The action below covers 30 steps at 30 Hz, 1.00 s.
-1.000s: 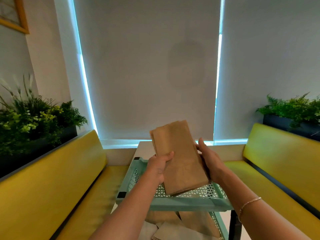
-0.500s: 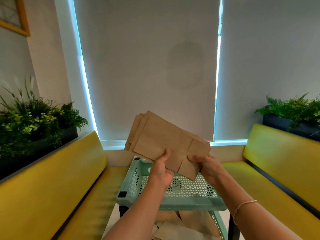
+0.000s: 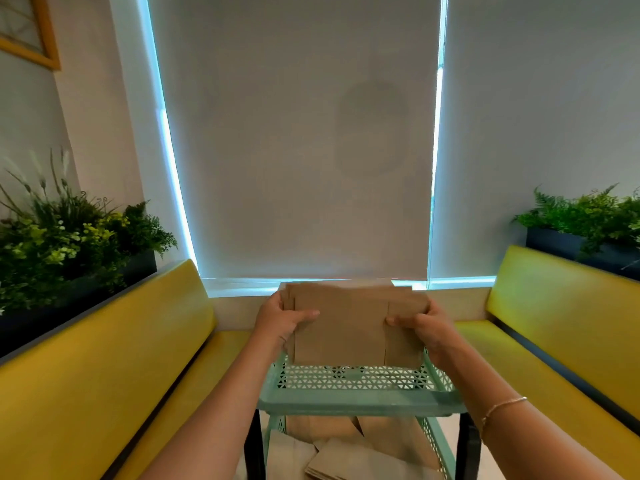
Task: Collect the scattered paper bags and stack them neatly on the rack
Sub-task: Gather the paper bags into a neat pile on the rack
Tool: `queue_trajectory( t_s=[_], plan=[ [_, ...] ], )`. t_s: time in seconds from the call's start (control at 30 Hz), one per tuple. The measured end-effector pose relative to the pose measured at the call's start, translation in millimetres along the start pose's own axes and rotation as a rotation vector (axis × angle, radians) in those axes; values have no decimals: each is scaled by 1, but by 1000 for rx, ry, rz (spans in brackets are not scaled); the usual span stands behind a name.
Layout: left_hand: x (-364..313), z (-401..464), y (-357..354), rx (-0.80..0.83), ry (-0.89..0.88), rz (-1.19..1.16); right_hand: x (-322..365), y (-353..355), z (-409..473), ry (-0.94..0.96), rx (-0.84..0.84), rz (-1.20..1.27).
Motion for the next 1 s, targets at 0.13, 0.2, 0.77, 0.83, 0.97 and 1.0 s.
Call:
queue_trajectory(
  t_s=[0.13,0.2,0.77,0.83,0.97,1.0],
  plan=[
    [18,-8,-12,-40,17,85,-18,-8,1,-32,13,-107],
    [21,-8,-14,-60,3,100,-20,-8,2,-25,17,-125],
    [20,-9,-18,44,-31,458,0,-4,4,192,161,-764],
    [21,-6,-15,5,-14,444,-1,-2,5,176,127,-767],
    [10,-3,-14,-77,-51,396,1,-1,10,206,56,-726],
    [6,-1,-14,-90,-67,371,3,-1,13,219,33,-688]
  ],
)
Point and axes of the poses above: each hand's wrist, its own z-axis towards the middle knuckle, its own y-axis out of the back of the hand, x = y × z, the point moved 5 cm from there along z, towards the middle knuckle, and after that the axes turned 7 degrees about y, right-handed, at the moved point
